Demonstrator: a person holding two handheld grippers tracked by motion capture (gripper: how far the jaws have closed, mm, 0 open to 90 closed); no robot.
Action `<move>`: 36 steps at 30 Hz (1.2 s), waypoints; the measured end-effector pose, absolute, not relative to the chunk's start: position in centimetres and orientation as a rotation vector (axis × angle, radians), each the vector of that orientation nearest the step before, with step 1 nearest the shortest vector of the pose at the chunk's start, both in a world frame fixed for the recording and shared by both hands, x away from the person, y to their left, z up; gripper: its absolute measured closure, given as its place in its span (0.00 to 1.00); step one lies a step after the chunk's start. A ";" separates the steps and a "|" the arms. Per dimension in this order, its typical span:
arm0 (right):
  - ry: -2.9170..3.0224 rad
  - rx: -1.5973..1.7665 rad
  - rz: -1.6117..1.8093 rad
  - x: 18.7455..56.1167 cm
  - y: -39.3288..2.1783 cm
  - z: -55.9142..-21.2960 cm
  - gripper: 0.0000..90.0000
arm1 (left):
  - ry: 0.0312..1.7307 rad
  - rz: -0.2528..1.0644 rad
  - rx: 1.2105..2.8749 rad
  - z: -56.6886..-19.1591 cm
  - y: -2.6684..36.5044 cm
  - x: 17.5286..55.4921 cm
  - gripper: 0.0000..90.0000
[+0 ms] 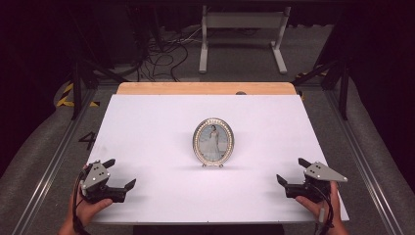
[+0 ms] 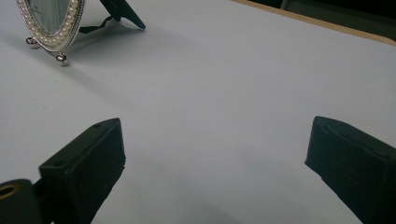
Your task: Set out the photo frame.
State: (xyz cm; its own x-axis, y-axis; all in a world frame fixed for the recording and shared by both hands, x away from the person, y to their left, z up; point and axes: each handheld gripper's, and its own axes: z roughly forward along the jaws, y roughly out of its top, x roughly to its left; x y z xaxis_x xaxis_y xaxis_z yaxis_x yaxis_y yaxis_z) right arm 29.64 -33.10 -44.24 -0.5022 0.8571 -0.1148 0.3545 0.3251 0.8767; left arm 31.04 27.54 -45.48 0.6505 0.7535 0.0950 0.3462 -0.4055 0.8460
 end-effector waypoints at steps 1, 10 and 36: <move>2.012 1.060 1.119 29.6 -33.1 -44.2 0.05 | 0.858 0.600 2.011 -45.5 27.5 31.1 0.02; 2.012 1.061 1.119 29.7 -33.1 -44.3 0.06 | 0.855 0.596 2.027 -45.7 27.3 31.1 0.02; 2.004 1.062 1.117 29.7 -33.3 -44.2 0.06 | 0.848 0.598 2.036 -45.7 27.2 31.3 0.03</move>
